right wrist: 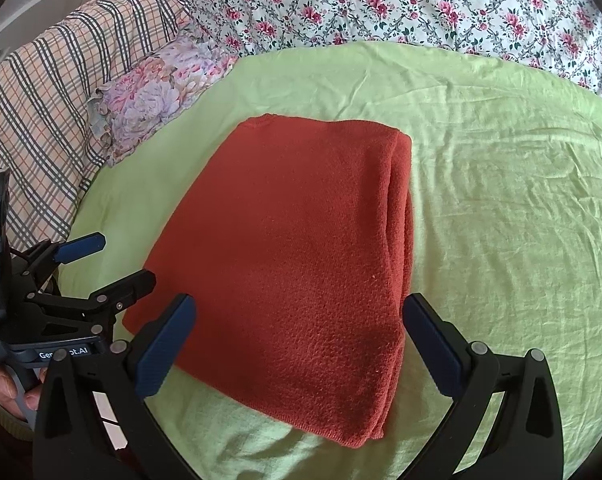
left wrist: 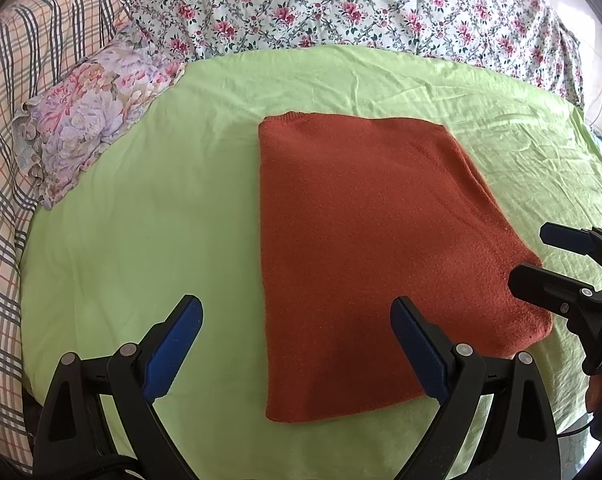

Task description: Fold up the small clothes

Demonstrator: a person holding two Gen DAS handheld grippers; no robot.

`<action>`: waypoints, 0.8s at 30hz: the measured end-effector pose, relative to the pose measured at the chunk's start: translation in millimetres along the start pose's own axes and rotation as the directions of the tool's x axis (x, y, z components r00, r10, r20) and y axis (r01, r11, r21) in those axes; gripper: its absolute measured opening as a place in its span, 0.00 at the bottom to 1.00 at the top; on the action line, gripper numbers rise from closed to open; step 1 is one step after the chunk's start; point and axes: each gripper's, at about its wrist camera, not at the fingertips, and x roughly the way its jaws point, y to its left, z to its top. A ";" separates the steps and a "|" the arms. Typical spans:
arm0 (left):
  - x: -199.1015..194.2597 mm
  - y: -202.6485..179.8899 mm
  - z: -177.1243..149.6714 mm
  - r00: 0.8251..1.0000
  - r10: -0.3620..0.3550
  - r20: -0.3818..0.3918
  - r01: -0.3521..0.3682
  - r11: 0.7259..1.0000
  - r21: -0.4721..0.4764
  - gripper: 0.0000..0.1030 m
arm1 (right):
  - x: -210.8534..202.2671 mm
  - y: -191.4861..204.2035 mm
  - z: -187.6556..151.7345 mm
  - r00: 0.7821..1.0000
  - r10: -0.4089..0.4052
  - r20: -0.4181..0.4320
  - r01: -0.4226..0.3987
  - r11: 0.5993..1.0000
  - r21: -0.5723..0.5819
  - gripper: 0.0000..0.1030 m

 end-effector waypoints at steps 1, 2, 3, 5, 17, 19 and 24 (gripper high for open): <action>-0.7 -0.4 -0.4 1.000 0.000 0.001 0.000 1.000 0.000 0.93 | -0.6 1.3 -0.1 1.000 -0.001 0.002 0.001 1.000 0.000 1.00; -0.8 -0.3 -0.1 1.000 0.001 0.002 -0.001 1.000 0.000 0.93 | -1.2 1.5 0.1 1.000 0.000 0.004 0.000 1.000 0.000 1.00; -1.3 -0.9 -0.3 1.000 0.001 0.003 -0.001 1.000 -0.001 0.93 | -1.7 1.8 0.4 1.000 0.000 0.006 0.000 1.000 0.001 1.00; -1.8 -1.5 -0.3 1.000 0.002 0.004 -0.002 1.000 -0.002 0.93 | -1.9 1.8 1.1 1.000 0.001 0.008 -0.001 1.000 0.001 1.00; -4.7 -3.6 0.2 1.000 0.002 0.010 -0.002 1.000 0.001 0.93 | -4.7 3.4 2.0 1.000 0.008 0.019 -0.008 1.000 -0.002 1.00; -4.8 -3.4 0.1 1.000 0.001 0.010 -0.001 1.000 0.002 0.93 | -4.7 2.9 2.1 1.000 0.006 0.020 -0.006 1.000 -0.001 1.00; -5.3 -5.2 -0.6 1.000 0.002 0.010 -0.002 1.000 0.002 0.93 | -4.6 2.4 2.1 1.000 0.007 0.017 -0.007 1.000 -0.001 1.00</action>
